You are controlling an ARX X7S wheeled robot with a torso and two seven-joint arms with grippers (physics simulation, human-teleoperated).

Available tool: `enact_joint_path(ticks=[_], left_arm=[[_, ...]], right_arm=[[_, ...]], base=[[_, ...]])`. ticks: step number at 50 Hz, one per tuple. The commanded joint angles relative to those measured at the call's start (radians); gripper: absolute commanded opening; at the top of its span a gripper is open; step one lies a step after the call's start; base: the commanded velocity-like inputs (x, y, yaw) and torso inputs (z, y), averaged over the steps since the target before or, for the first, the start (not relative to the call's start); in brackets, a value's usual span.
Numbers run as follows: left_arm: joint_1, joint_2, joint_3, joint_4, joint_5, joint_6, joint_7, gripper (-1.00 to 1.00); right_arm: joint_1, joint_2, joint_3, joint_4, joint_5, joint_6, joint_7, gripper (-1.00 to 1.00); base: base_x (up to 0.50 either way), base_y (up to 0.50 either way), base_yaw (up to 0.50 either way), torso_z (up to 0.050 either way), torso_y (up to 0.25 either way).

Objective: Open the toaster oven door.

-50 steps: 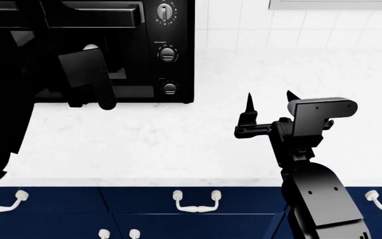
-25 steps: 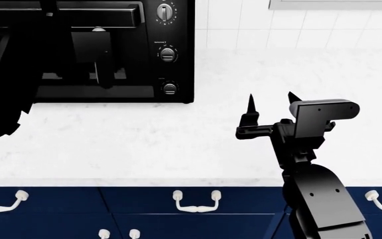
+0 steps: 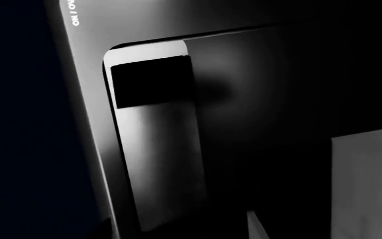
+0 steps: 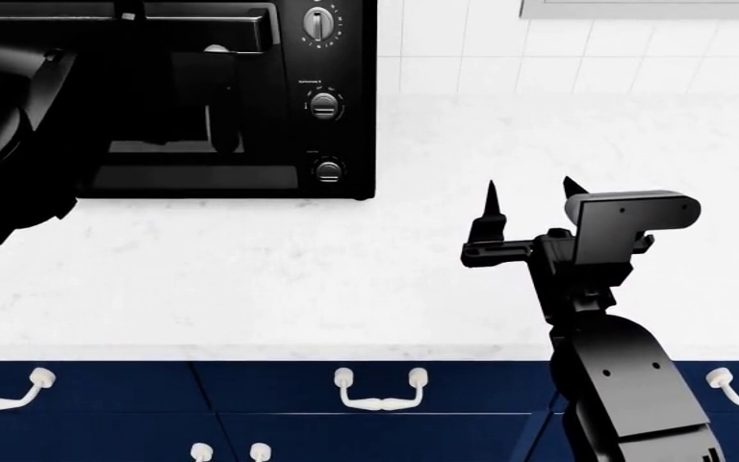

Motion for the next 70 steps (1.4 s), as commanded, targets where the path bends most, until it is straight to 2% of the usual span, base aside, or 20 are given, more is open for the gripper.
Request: enact_joint_path(ticks=[1, 5, 6, 14, 22, 33, 43, 70], left_arm=[[-0.033, 0.076, 0.021, -0.172, 0.004, 0.085, -0.047, 1.00], [-0.036, 0.087, 0.026, -0.199, 0.006, 0.102, -0.056, 1.00], [-0.036, 0.086, 0.027, -0.200, 0.007, 0.108, -0.062, -1.00], [-0.010, 0.049, 0.032, -0.140, 0.015, 0.111, -0.066, -1.00], [0.054, -0.035, 0.028, 0.028, 0.012, 0.086, -0.041, -1.00], [0.158, -0.207, -0.020, 0.380, -0.027, -0.028, 0.025, -1.00], [0.241, -0.317, -0.055, 0.619, -0.059, -0.124, 0.050, -1.00], [0.418, -0.531, -0.087, 1.069, -0.100, -0.380, 0.108, -1.00]], right_arm=[[0.006, 0.005, -0.001, 0.017, 0.003, -0.008, 0.003, 1.00], [0.006, 0.006, 0.000, 0.019, 0.005, -0.009, 0.005, 1.00], [0.006, 0.007, 0.000, 0.020, 0.005, -0.010, 0.005, 1.00], [-0.004, 0.006, -0.001, 0.032, 0.007, -0.027, 0.006, 1.00], [-0.007, 0.009, 0.003, 0.028, 0.014, -0.029, 0.011, 1.00], [-0.010, 0.015, 0.002, 0.004, 0.022, -0.018, 0.018, 1.00], [-0.006, 0.019, -0.004, -0.009, 0.028, -0.008, 0.021, 1.00], [-0.012, 0.028, -0.010, -0.039, 0.046, -0.003, 0.028, 1.00]], base=[[0.00, 0.00, 0.00, 0.000, 0.000], [0.00, 0.00, 0.00, 0.000, 0.000], [0.00, 0.00, 0.00, 0.000, 0.000], [0.00, 0.00, 0.00, 0.000, 0.000], [0.00, 0.00, 0.00, 0.000, 0.000], [0.00, 0.00, 0.00, 0.000, 0.000], [0.00, 0.00, 0.00, 0.000, 0.000], [0.00, 0.00, 0.00, 0.000, 0.000]])
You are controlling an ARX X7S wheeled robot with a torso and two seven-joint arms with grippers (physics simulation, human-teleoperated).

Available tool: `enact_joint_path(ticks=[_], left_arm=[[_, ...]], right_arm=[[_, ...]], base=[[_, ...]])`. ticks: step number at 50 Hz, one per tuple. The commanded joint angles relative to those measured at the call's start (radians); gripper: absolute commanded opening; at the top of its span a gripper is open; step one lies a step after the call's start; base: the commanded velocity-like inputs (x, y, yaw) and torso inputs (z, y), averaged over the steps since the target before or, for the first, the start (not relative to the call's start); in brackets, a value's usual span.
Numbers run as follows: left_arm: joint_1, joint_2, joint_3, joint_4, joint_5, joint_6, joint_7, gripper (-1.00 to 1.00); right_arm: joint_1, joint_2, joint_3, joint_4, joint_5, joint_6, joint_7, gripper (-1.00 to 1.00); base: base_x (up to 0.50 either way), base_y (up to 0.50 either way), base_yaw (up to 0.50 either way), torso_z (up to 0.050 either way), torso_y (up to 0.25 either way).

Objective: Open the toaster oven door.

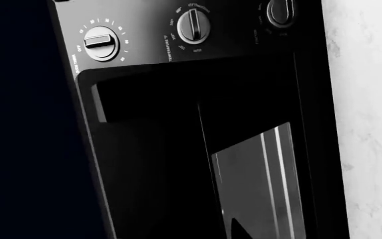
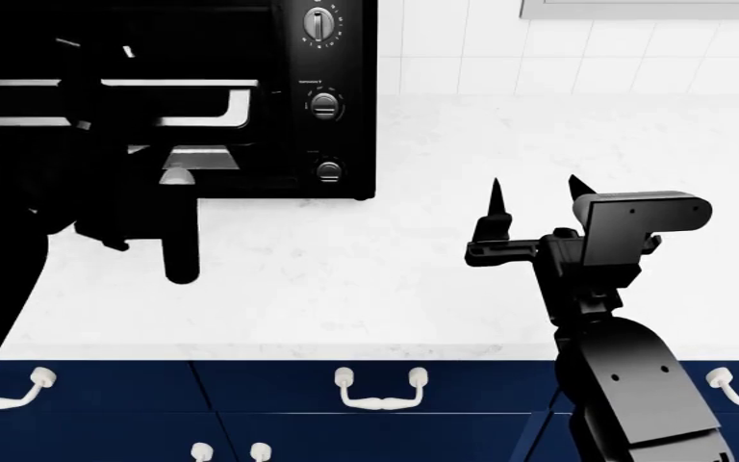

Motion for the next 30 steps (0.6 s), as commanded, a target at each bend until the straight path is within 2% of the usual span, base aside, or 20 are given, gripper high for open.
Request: enact_joint_path(ticks=[1, 19, 30], left_arm=[[0.104, -0.090, 0.024, 0.203, -0.112, -0.134, 0.049, -1.00], [0.259, -0.224, 0.032, 0.411, -0.150, -0.245, -0.014, -1.00], [0.365, -0.256, 0.067, 0.451, -0.166, -0.269, -0.091, -1.00]], right_arm=[[-0.004, 0.002, -0.004, -0.011, 0.007, 0.000, 0.003, 1.00], [-0.020, 0.004, -0.005, -0.022, 0.019, -0.010, 0.007, 1.00], [-0.023, 0.003, -0.012, -0.002, 0.018, -0.029, 0.007, 1.00]], base=[[0.00, 0.00, 0.00, 0.000, 0.000], [0.00, 0.00, 0.00, 0.000, 0.000], [0.00, 0.00, 0.00, 0.000, 0.000]])
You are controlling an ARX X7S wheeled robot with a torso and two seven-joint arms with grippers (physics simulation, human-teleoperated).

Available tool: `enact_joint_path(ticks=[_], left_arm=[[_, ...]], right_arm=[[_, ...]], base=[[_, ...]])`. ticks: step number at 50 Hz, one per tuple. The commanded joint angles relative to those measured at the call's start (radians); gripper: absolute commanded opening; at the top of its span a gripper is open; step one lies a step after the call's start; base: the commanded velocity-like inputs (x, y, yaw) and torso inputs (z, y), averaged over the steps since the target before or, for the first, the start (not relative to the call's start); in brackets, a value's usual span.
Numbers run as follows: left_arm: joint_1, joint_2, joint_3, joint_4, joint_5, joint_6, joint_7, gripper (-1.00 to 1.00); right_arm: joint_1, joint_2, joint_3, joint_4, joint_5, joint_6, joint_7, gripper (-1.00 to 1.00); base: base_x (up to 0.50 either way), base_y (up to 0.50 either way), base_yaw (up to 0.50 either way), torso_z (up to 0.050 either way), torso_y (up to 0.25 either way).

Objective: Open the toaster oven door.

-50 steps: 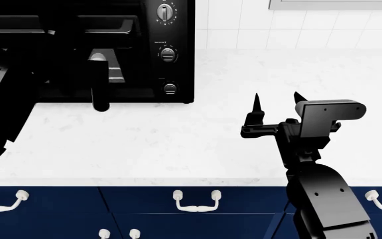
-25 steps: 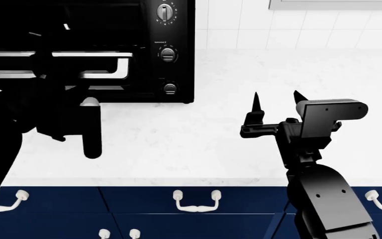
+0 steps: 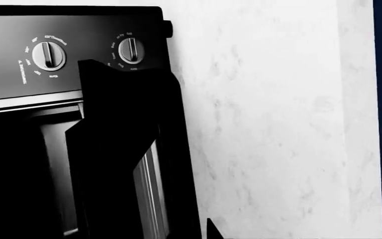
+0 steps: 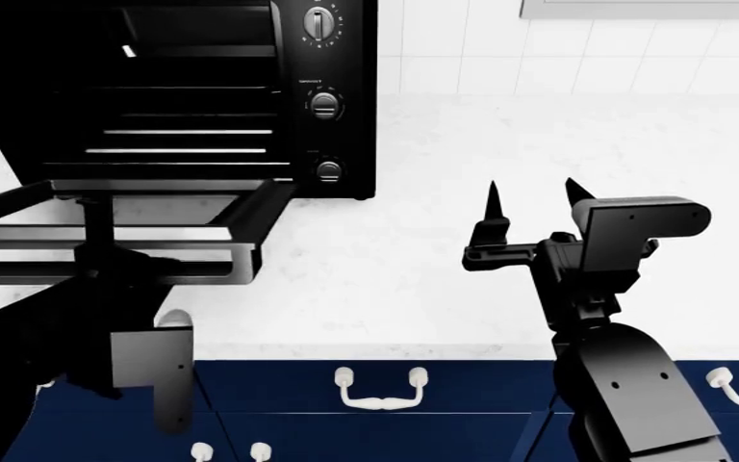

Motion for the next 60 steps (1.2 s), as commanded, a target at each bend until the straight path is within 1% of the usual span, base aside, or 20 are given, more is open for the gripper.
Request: enact_joint_path(ticks=[1, 10, 18, 24, 34, 40, 46, 49, 60], left_arm=[[0.098, -0.048, 0.026, 0.070, -0.030, -0.035, -0.072, -1.00], [0.180, -0.053, 0.061, 0.061, -0.042, -0.035, -0.141, -1.00], [0.226, -0.035, 0.081, 0.021, -0.048, -0.007, -0.199, -1.00], [0.279, 0.007, 0.106, -0.043, -0.046, 0.027, -0.275, -1.00], [0.372, 0.036, 0.138, -0.106, -0.053, 0.056, -0.385, -1.00], [0.409, 0.058, 0.152, -0.142, -0.061, 0.075, -0.427, -1.00], [0.437, 0.097, 0.163, -0.194, -0.071, 0.108, -0.464, -1.00], [0.450, 0.114, 0.158, -0.236, -0.095, 0.135, -0.488, -1.00], [0.492, 0.184, 0.185, -0.395, -0.098, 0.230, -0.553, -1.00]], right_arm=[[-0.004, 0.000, -0.006, 0.017, 0.001, -0.017, 0.000, 1.00], [-0.005, 0.002, -0.008, 0.023, 0.003, -0.019, 0.003, 1.00], [-0.003, 0.006, -0.012, 0.019, 0.003, -0.013, 0.008, 1.00], [0.001, 0.010, -0.016, 0.021, 0.001, -0.009, 0.012, 1.00], [-0.002, 0.010, -0.024, 0.030, -0.002, -0.015, 0.015, 1.00], [-0.005, 0.010, -0.027, 0.035, -0.002, -0.021, 0.016, 1.00], [-0.007, 0.013, -0.029, 0.037, -0.002, -0.023, 0.019, 1.00], [-0.008, 0.014, -0.030, 0.037, -0.002, -0.022, 0.020, 1.00], [-0.011, 0.020, -0.035, 0.032, -0.004, -0.017, 0.028, 1.00]], base=[[0.00, 0.00, 0.00, 0.000, 0.000], [0.00, 0.00, 0.00, 0.000, 0.002], [0.00, 0.00, 0.00, 0.000, 0.000], [0.01, 0.00, 0.00, 0.000, 0.000], [0.02, 0.00, -0.01, 0.000, 0.000], [0.02, -0.01, -0.02, 0.000, 0.000], [0.02, -0.01, -0.02, 0.000, 0.000], [0.03, -0.01, -0.03, 0.000, 0.000], [0.03, -0.01, -0.03, 0.000, 0.000]])
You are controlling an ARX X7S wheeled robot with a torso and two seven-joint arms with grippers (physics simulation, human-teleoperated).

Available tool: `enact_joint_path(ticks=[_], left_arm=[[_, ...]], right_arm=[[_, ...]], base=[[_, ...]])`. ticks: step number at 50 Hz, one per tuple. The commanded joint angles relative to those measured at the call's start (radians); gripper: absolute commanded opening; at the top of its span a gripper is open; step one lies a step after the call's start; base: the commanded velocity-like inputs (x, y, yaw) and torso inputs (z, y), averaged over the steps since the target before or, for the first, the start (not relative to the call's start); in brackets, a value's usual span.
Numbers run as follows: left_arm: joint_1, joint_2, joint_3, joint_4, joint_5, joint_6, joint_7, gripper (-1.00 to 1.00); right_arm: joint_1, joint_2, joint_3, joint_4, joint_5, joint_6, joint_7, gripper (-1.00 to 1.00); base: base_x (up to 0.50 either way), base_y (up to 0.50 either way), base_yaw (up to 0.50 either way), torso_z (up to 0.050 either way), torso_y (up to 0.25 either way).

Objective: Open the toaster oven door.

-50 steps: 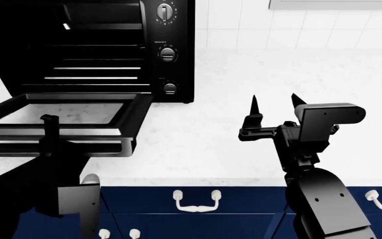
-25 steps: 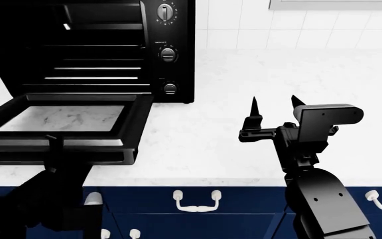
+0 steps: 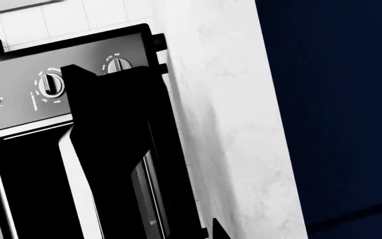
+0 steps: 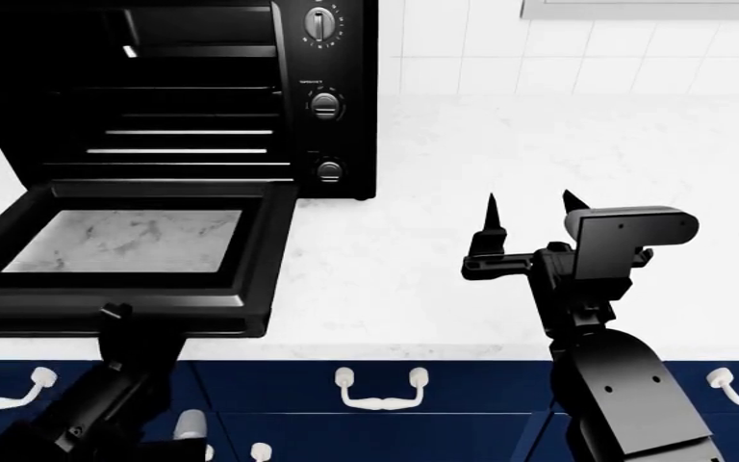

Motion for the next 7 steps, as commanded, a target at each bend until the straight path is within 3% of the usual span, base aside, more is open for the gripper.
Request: enact_joint_path(ticks=[1, 7], left_arm=[[0.013, 0.149, 0.217, -0.217, -0.440, 0.095, -0.013, -1.00], [0.031, 0.188, 0.230, -0.283, -0.445, 0.134, -0.035, -1.00]], right_arm=[[0.001, 0.002, -0.007, -0.014, -0.004, 0.012, 0.008, 1.00], [0.002, 0.005, -0.011, -0.016, -0.004, 0.014, 0.011, 1.00]], base=[[0.03, -0.01, -0.03, 0.000, 0.000], [0.02, -0.01, -0.02, 0.000, 0.000]])
